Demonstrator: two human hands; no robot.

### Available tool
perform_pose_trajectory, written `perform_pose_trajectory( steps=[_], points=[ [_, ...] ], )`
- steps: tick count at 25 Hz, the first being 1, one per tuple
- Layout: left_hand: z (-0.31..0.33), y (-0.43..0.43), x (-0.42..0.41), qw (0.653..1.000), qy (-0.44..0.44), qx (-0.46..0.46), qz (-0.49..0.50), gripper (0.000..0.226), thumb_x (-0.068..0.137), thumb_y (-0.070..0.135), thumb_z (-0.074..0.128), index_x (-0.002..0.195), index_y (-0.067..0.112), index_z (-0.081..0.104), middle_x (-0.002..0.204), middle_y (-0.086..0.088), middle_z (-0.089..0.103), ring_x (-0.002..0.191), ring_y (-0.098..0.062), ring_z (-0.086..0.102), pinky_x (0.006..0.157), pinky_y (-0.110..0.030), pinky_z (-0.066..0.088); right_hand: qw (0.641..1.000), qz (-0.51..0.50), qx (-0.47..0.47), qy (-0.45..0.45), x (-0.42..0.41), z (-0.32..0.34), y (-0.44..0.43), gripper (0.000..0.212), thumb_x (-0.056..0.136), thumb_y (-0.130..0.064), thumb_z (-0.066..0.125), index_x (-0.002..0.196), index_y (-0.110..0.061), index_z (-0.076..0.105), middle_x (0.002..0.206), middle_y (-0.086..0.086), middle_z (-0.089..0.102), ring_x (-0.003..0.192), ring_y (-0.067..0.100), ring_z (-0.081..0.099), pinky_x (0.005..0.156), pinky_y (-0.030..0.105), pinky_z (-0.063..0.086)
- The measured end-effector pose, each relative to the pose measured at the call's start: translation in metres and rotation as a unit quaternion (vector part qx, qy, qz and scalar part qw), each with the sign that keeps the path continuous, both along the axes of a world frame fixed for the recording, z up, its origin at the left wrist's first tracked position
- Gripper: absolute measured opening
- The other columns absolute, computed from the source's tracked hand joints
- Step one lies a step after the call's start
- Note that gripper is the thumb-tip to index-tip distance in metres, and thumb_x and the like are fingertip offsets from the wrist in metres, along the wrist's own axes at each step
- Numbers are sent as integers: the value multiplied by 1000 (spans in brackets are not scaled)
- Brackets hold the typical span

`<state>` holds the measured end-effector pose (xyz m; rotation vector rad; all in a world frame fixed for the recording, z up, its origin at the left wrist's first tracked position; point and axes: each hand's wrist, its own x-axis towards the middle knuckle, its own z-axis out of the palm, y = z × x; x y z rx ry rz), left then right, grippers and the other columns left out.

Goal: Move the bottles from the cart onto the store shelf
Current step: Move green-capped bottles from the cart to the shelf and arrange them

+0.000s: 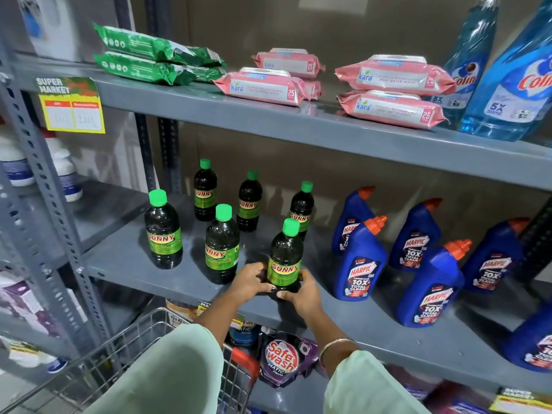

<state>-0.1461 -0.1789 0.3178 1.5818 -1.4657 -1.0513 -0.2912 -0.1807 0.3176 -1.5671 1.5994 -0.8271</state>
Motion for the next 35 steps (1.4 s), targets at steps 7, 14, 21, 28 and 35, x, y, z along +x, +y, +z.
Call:
perform_pose_trajectory(
  steps=[7, 14, 21, 28, 35],
  points=[
    [1, 49, 27, 948, -93, -88, 291, 38, 72, 24, 73, 58, 16, 39, 56, -2, 46, 59, -23, 49, 52, -31, 32, 996, -70, -49, 14, 11, -13, 18, 75, 55, -15, 86, 115, -3, 42, 120, 14, 49, 117, 29, 46, 95, 40, 43],
    [-3, 26, 48, 946, -72, -35, 313, 58, 68, 12, 76, 116, 3, 45, 121, -21, 58, 111, -38, 55, 92, -46, 45, 997, -79, -16, -2, 22, -12, 6, 64, 64, -19, 81, 119, -7, 49, 120, 13, 61, 121, 31, 40, 86, 31, 35],
    [-3, 22, 45, 951, -108, -28, 288, 50, 69, 20, 76, 106, 4, 46, 113, -21, 63, 102, -38, 60, 83, -45, 48, 993, -113, -12, -31, 22, -15, 6, 61, 62, -18, 82, 111, -6, 49, 116, 14, 61, 117, 31, 39, 78, 29, 31],
    [-2, 19, 50, 954, -124, -21, 273, 54, 68, 21, 77, 108, 4, 45, 115, -21, 62, 103, -40, 59, 85, -46, 48, 993, -112, -11, -34, 20, -14, 8, 62, 62, -17, 81, 112, -6, 47, 115, 14, 60, 116, 31, 39, 78, 29, 31],
    [-6, 18, 51, 953, -123, -30, 274, 53, 67, 19, 77, 106, 2, 45, 114, -21, 63, 103, -39, 59, 83, -45, 48, 993, -107, -12, -46, 18, -12, 10, 58, 64, -12, 79, 114, -6, 49, 114, 15, 62, 116, 32, 39, 77, 26, 30]
  ],
)
